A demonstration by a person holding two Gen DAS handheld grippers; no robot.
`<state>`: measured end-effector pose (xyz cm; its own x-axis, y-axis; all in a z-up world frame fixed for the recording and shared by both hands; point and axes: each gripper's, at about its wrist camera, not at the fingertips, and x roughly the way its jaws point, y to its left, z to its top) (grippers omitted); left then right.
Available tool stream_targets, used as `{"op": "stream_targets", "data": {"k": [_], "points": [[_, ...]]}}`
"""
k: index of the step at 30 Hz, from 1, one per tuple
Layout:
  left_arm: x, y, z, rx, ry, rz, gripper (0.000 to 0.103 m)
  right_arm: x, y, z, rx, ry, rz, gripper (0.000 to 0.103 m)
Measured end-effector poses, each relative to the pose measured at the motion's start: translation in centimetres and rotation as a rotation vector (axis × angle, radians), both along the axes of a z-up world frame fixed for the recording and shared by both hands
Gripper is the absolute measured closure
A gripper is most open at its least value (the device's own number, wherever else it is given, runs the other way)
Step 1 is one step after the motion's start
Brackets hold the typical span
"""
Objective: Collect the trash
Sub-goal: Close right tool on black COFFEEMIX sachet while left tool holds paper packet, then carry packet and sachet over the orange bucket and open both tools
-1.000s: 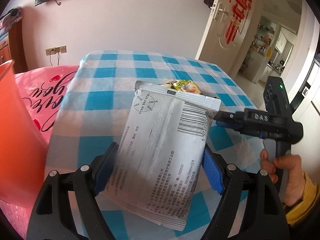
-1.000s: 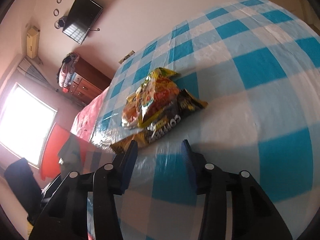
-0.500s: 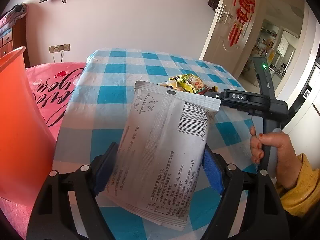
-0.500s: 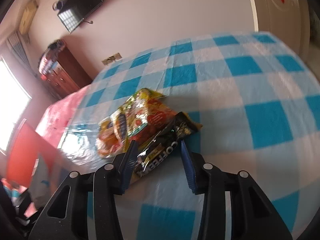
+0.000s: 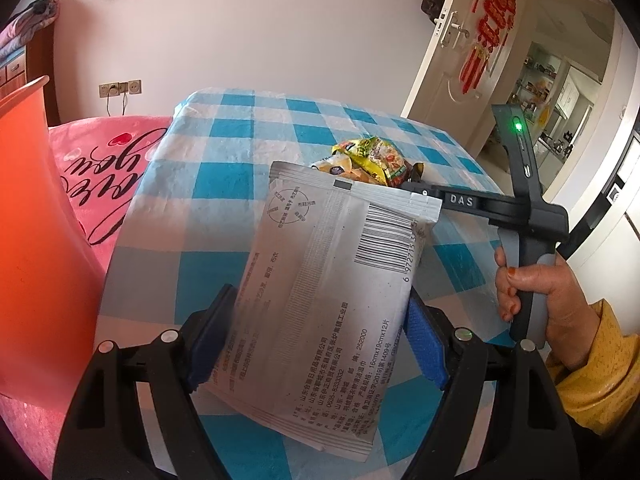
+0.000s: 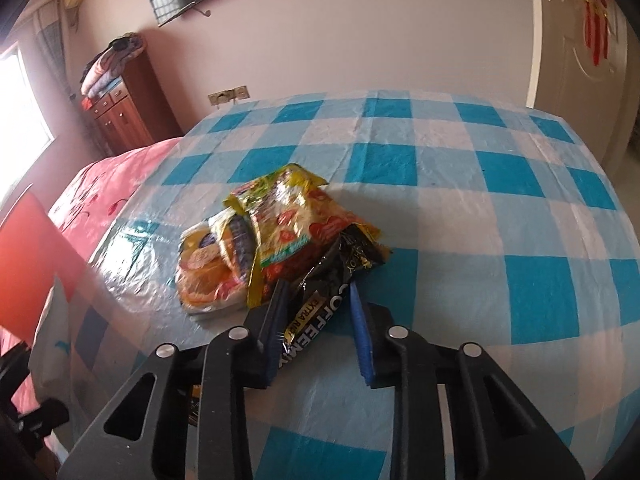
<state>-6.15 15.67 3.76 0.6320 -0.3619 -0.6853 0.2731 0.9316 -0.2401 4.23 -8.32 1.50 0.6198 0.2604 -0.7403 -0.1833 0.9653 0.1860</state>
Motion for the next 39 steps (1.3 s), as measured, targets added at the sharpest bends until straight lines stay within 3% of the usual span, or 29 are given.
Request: {"op": "stream_targets", "data": {"k": [12,21,30,39], "points": [[-0.8,-0.1,0.7,-0.006,-0.021,-0.004,0.023,-3.3,-0.4,0.5,0.034,-0.032,-0.004,0.082],[-1.9,-0.3,2.1,-0.016,-0.06,-0.011,0.023,-5.6,-1.4,2.8,0.061,-0.087,-0.03,0.083],[-3.0,0.6,4.4,-0.041,-0.116,0.006,0.023,-6.6,-0.9,7.0,0.115,-0.15,-0.019,0.084],[-4.4,4.0,8.2,-0.034,-0.206,0.09,0.023,-6.6,4.0,12.9,0.132,-0.245,0.088,0.084]]}}
